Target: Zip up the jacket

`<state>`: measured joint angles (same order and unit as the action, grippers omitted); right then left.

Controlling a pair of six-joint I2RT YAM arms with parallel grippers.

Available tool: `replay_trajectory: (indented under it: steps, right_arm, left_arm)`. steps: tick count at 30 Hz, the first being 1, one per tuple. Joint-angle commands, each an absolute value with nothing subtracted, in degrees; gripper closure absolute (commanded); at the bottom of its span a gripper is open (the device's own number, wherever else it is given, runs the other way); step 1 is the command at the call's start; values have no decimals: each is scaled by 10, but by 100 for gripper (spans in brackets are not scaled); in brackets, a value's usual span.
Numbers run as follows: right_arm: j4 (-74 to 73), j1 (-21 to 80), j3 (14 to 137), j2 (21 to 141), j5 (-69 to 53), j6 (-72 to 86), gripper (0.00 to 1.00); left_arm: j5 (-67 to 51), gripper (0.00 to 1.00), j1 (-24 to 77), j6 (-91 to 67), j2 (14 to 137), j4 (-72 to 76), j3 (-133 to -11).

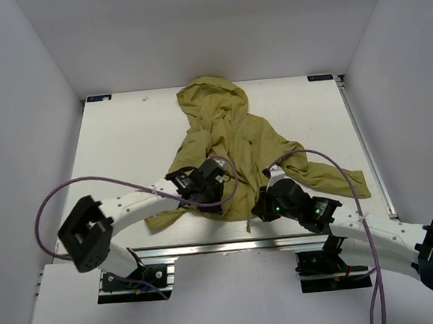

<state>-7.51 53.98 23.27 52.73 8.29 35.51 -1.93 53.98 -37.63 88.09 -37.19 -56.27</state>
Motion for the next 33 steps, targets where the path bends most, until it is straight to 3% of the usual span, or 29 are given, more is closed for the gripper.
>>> replay_trajectory:
  steps: [1, 10, 19, 33]
  right_arm:
    - [-6, 522, 217, 504, 40, 333, 100]
    - [177, 458, 207, 487, -75, 373, 100]
    - [254, 445, 206, 487, -72, 400, 100]
    - [295, 444, 249, 546, -29, 354, 100]
  left_arm:
    - [-29, 100, 543, -371, 798, -306, -558]
    - [83, 100, 543, -419, 720, -187, -539]
    - [177, 100, 543, -433, 686, -103, -511]
    - [159, 100, 543, -401, 684, -51, -500]
